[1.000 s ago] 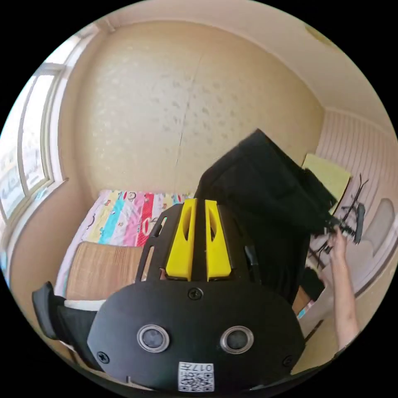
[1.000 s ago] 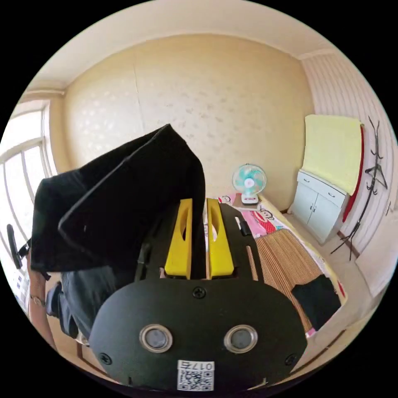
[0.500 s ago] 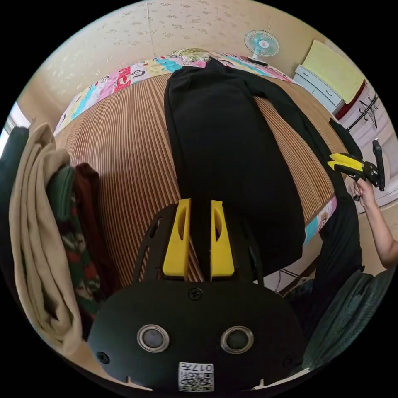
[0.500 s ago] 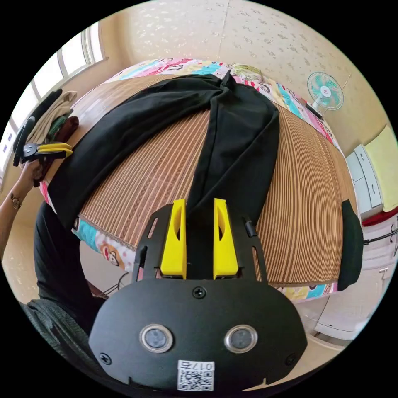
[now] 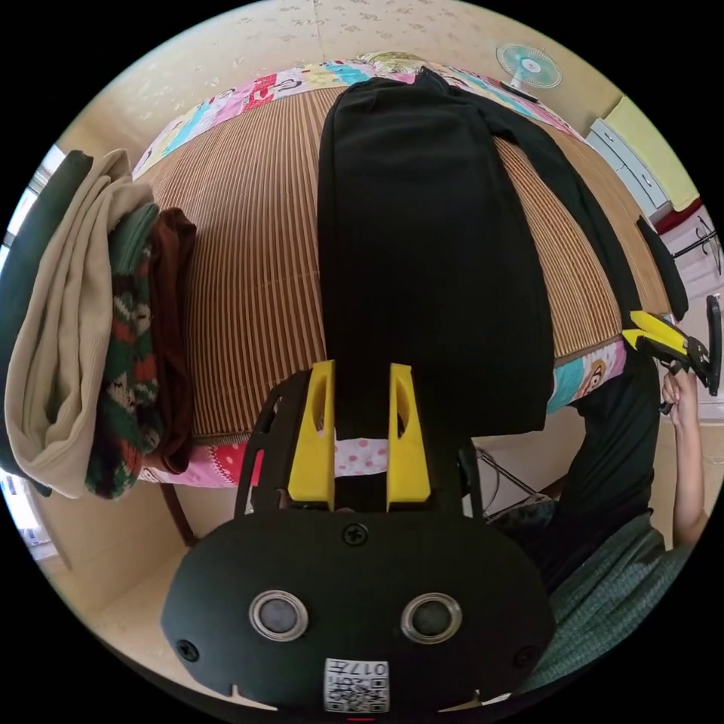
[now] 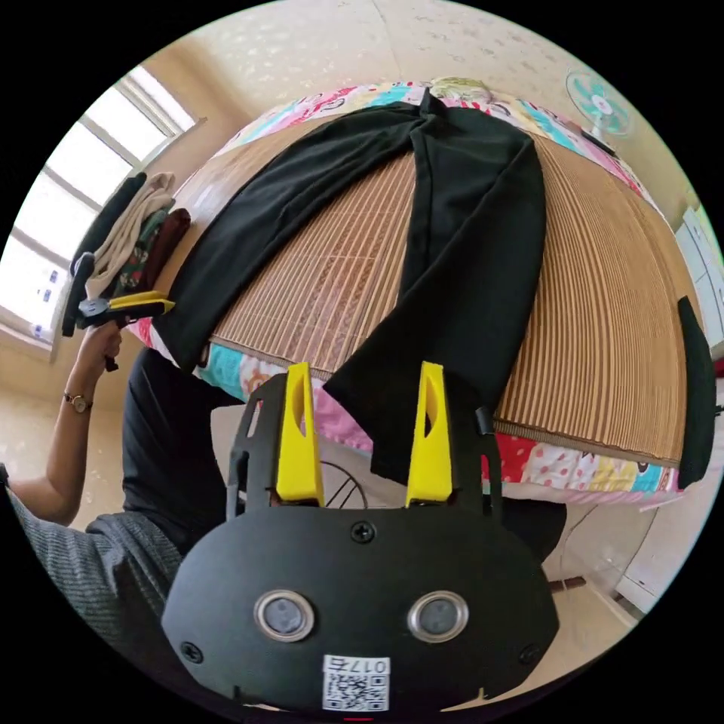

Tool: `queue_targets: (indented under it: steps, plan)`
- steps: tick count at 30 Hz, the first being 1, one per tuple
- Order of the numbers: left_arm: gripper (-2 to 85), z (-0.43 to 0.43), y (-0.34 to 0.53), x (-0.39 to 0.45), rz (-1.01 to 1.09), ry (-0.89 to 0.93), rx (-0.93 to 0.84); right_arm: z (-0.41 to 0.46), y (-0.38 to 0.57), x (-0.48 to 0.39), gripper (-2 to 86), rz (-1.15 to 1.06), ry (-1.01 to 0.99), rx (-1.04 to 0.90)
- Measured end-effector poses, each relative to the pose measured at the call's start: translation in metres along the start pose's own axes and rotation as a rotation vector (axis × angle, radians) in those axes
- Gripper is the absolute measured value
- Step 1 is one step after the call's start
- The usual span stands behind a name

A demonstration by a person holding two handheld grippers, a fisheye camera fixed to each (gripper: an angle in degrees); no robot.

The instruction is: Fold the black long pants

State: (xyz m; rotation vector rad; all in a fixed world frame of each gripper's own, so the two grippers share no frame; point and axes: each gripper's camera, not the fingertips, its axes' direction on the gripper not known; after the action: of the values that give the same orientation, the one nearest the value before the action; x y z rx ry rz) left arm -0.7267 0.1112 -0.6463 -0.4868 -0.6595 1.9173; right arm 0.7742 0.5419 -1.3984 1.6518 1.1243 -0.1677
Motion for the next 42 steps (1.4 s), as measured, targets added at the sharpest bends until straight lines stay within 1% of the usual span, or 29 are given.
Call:
queue_targets:
  steps: [1,2,3,5,7,9,10,11,12,14,16,18,19,20,21,23,25,28,29,30,31,33,34,36,37,39,40,41,42]
  plan:
    - [8.1,0.000,-0.002,0.001,0.010,0.019,-0.008,0.002,-0.001,-0.002,13.0,-0.030,0.051,-0.019]
    - [6.1,0.000,-0.003,0.001,0.023,0.041,-0.002,0.003,-0.003,-0.003,7.6,-0.054,0.118,-0.031]
    - [5.2,0.001,-0.003,0.001,0.025,0.043,-0.002,-0.003,-0.004,0.003,4.7,-0.055,0.105,-0.011]
    - [3.3,0.003,-0.006,0.001,0.074,0.065,-0.019,-0.020,-0.004,0.024,4.2,-0.015,-0.010,0.035]
    - [3.0,0.000,-0.005,0.000,0.109,0.074,-0.035,-0.050,0.005,0.058,3.9,0.042,-0.209,0.155]
    - [3.1,-0.002,-0.002,-0.002,0.117,0.091,-0.050,-0.092,0.034,0.127,3.6,0.115,-0.660,0.425]
    - [3.5,-0.003,0.002,-0.001,0.123,0.094,-0.047,-0.097,0.044,0.146,3.5,0.138,-0.777,0.496]
    - [3.9,-0.005,0.007,0.002,0.128,0.082,-0.032,-0.102,0.065,0.185,3.4,0.200,-0.967,0.630]
    - [4.1,-0.006,0.010,0.003,0.128,0.074,-0.024,-0.101,0.088,0.217,3.3,0.268,-1.059,0.739]
    - [5.4,-0.011,0.025,0.004,0.087,0.052,0.018,-0.097,0.122,0.254,3.2,0.379,-1.042,0.808]
    - [7.7,-0.019,0.039,0.004,0.037,0.041,0.052,-0.091,0.148,0.276,3.1,0.489,-0.933,0.753]
    - [10.6,-0.032,0.058,0.005,0.012,0.065,0.115,-0.077,0.169,0.291,3.0,0.655,-0.660,0.523]
    - [11.1,-0.045,0.072,0.009,0.023,0.117,0.172,-0.073,0.172,0.291,3.0,0.677,-0.582,0.454]
    - [11.5,-0.056,0.084,0.016,0.059,0.187,0.226,-0.069,0.174,0.290,2.9,0.678,-0.457,0.365]
    - [11.7,-0.061,0.089,0.020,0.085,0.222,0.242,-0.069,0.176,0.286,2.8,0.651,-0.398,0.352]
    - [13.4,-0.071,0.098,0.041,0.222,0.319,0.240,-0.073,0.176,0.286,2.7,0.634,-0.410,0.384]
    - [16.0,-0.066,0.098,0.061,0.319,0.307,0.196,-0.073,0.172,0.291,2.7,0.652,-0.428,0.384]
    - [17.7,-0.039,0.098,0.103,0.493,0.180,0.075,-0.067,0.160,0.299,2.6,0.652,-0.431,0.338]
    - [17.1,-0.027,0.100,0.116,0.517,0.095,0.035,-0.065,0.158,0.302,2.6,0.661,-0.433,0.324]
    - [16.5,-0.025,0.102,0.122,0.523,0.043,0.039,-0.064,0.157,0.304,2.6,0.669,-0.444,0.318]
    - [15.0,-0.024,0.105,0.132,0.537,-0.044,0.021,-0.064,0.158,0.305,2.6,0.674,-0.449,0.317]
    - [10.2,-0.030,0.104,0.138,0.534,-0.116,-0.034,-0.064,0.164,0.308,2.6,0.694,-0.461,0.327]
    - [4.6,-0.039,0.105,0.136,0.527,-0.094,-0.049,-0.065,0.167,0.309,2.6,0.697,-0.466,0.332]
    - [2.4,-0.058,0.110,0.128,0.502,-0.065,-0.035,-0.067,0.178,0.312,2.7,0.707,-0.495,0.358]
    - [1.9,-0.075,0.119,0.120,0.487,-0.012,-0.013,-0.068,0.182,0.313,2.7,0.706,-0.505,0.367]
    - [1.4,-0.099,0.134,0.103,0.425,0.156,0.018,-0.074,0.195,0.317,2.6,0.699,-0.556,0.408]
    - [1.3,-0.110,0.148,0.094,0.397,0.289,0.044,-0.076,0.198,0.317,2.6,0.696,-0.567,0.420]
    - [1.4,-0.113,0.162,0.091,0.384,0.377,0.051,-0.079,0.203,0.318,2.5,0.690,-0.581,0.437]
    - [1.6,-0.113,0.169,0.092,0.383,0.395,0.044,-0.081,0.208,0.318,2.4,0.683,-0.577,0.438]
